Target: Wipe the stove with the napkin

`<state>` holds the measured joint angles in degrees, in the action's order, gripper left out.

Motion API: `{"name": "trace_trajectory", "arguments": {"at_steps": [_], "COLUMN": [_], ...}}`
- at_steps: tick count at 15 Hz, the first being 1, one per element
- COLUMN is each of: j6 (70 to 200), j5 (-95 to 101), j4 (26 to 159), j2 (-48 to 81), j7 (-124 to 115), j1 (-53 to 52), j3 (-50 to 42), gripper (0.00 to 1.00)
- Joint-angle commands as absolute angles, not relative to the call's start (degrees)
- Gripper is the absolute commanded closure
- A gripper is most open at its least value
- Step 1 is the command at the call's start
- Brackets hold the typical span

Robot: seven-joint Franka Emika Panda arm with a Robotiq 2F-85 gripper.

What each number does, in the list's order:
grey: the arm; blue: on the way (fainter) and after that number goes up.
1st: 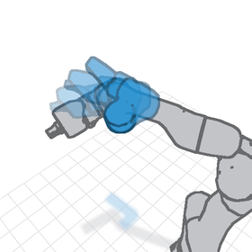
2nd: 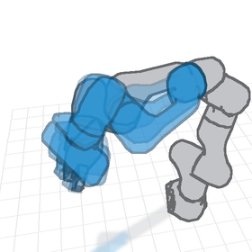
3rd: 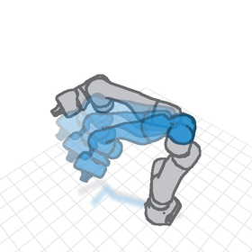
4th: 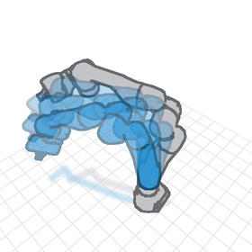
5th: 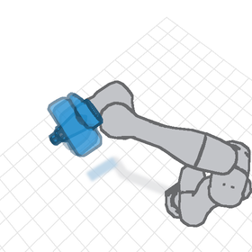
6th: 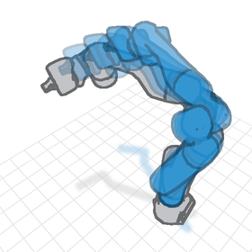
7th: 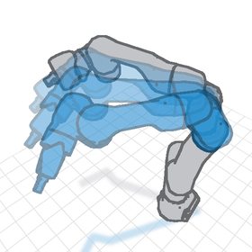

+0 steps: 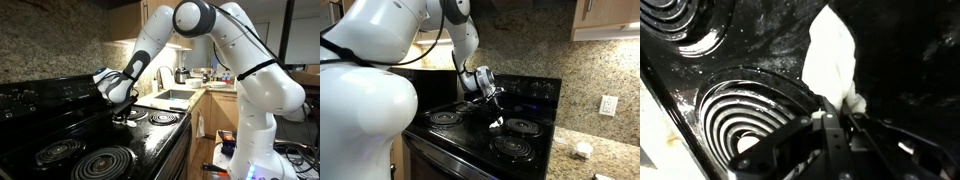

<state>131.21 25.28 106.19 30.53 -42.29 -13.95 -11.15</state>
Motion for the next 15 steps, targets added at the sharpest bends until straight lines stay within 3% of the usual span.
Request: {"name": "trace_trajectory", "arguments": {"at_steps": [1,9,15], "j6": [131.1,132.6,133.4], "j5": [21.5,16.2,19.0], "j4": [110.8,112.4,110.2], "j2": [30.0,28.1,29.2], "j7": [-41.7,-39.2,-40.4], "j1": [-14.1,-15.6,-16.0], "j3": [-5.6,2.4,0.6], "gripper": [0.92,0.92,0.92]}}
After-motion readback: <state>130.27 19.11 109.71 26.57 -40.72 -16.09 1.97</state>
